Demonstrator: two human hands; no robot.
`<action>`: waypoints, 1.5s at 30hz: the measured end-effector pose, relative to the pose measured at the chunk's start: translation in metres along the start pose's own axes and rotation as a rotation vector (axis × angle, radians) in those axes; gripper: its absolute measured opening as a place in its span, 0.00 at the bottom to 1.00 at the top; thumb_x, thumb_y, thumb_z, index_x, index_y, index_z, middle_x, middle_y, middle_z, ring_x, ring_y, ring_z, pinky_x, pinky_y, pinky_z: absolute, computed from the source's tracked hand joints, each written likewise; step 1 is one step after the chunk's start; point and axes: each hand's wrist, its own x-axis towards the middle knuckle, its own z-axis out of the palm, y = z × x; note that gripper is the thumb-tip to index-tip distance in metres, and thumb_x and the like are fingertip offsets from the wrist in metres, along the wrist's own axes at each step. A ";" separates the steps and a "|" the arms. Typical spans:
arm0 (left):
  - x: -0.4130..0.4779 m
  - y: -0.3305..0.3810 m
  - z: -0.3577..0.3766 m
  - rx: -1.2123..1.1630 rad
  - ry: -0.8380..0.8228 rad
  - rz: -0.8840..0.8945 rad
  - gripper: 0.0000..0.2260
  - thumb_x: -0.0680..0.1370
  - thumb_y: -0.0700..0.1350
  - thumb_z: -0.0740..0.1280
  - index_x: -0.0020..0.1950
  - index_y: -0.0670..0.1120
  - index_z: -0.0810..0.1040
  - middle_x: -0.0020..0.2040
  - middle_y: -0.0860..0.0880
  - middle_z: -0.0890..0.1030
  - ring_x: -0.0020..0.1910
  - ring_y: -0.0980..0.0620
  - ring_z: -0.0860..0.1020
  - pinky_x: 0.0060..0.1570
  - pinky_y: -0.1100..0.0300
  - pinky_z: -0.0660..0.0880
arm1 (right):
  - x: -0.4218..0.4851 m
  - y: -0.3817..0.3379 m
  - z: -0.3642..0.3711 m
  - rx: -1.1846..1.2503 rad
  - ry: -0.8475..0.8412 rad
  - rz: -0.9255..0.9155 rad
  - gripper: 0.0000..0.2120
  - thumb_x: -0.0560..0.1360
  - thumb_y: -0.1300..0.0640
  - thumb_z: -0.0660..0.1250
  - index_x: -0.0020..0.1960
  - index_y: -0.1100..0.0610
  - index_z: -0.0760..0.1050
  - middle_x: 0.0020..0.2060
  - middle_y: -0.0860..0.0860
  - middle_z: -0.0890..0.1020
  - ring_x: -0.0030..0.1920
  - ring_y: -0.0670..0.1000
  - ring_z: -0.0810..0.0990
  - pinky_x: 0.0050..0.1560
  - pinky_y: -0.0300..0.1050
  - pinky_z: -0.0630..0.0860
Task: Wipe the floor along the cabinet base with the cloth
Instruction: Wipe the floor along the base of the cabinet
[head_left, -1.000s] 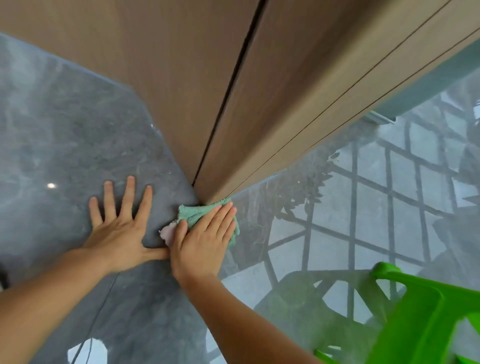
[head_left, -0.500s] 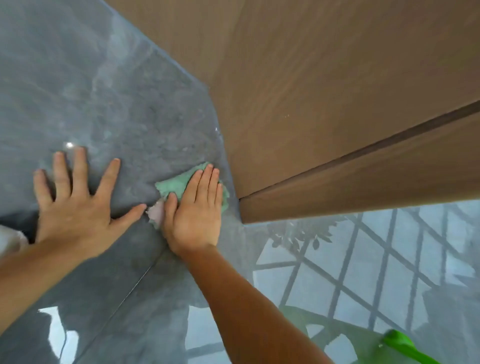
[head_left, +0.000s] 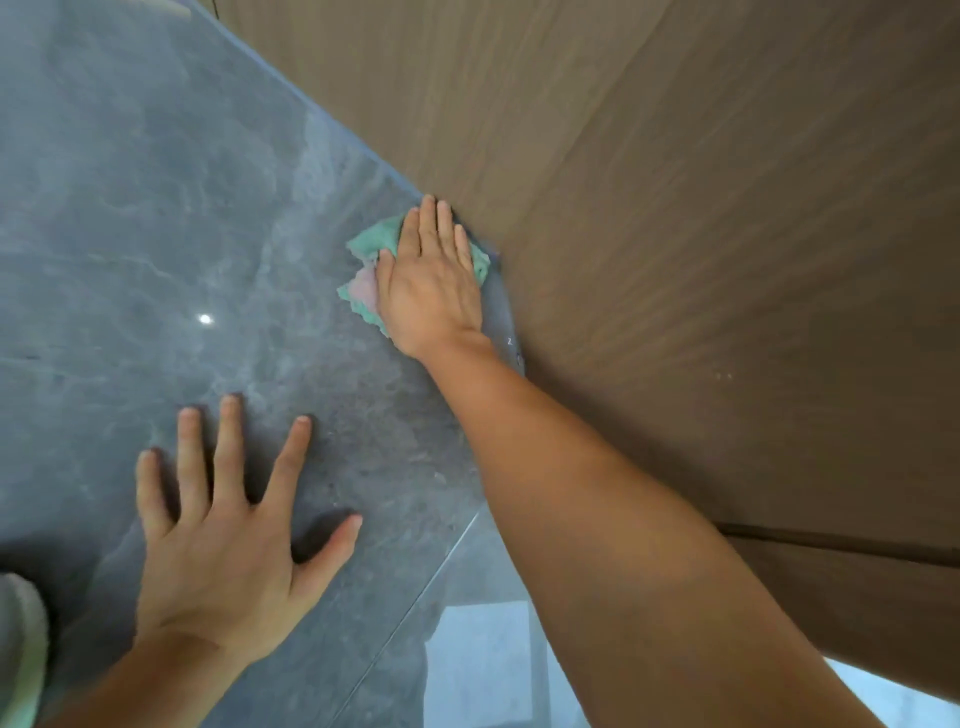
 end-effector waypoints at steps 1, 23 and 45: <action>-0.001 0.001 -0.001 -0.001 -0.003 -0.004 0.41 0.69 0.71 0.58 0.78 0.51 0.63 0.80 0.35 0.55 0.78 0.31 0.52 0.74 0.32 0.48 | 0.005 -0.005 0.001 0.003 -0.012 -0.022 0.27 0.83 0.50 0.49 0.77 0.64 0.55 0.79 0.60 0.56 0.79 0.56 0.50 0.79 0.51 0.46; -0.002 0.006 -0.011 -0.008 -0.083 -0.023 0.39 0.73 0.74 0.48 0.79 0.55 0.55 0.81 0.37 0.52 0.79 0.33 0.50 0.75 0.33 0.47 | -0.061 0.039 -0.024 0.048 -0.145 0.056 0.30 0.82 0.48 0.51 0.78 0.64 0.53 0.79 0.59 0.55 0.79 0.55 0.52 0.78 0.49 0.47; -0.021 0.081 -0.015 -0.122 -0.256 -0.359 0.47 0.68 0.73 0.51 0.80 0.47 0.47 0.81 0.36 0.45 0.79 0.31 0.42 0.70 0.25 0.42 | -0.311 0.078 -0.023 0.075 -0.176 -0.155 0.32 0.81 0.45 0.53 0.78 0.63 0.54 0.78 0.58 0.57 0.79 0.56 0.52 0.79 0.52 0.47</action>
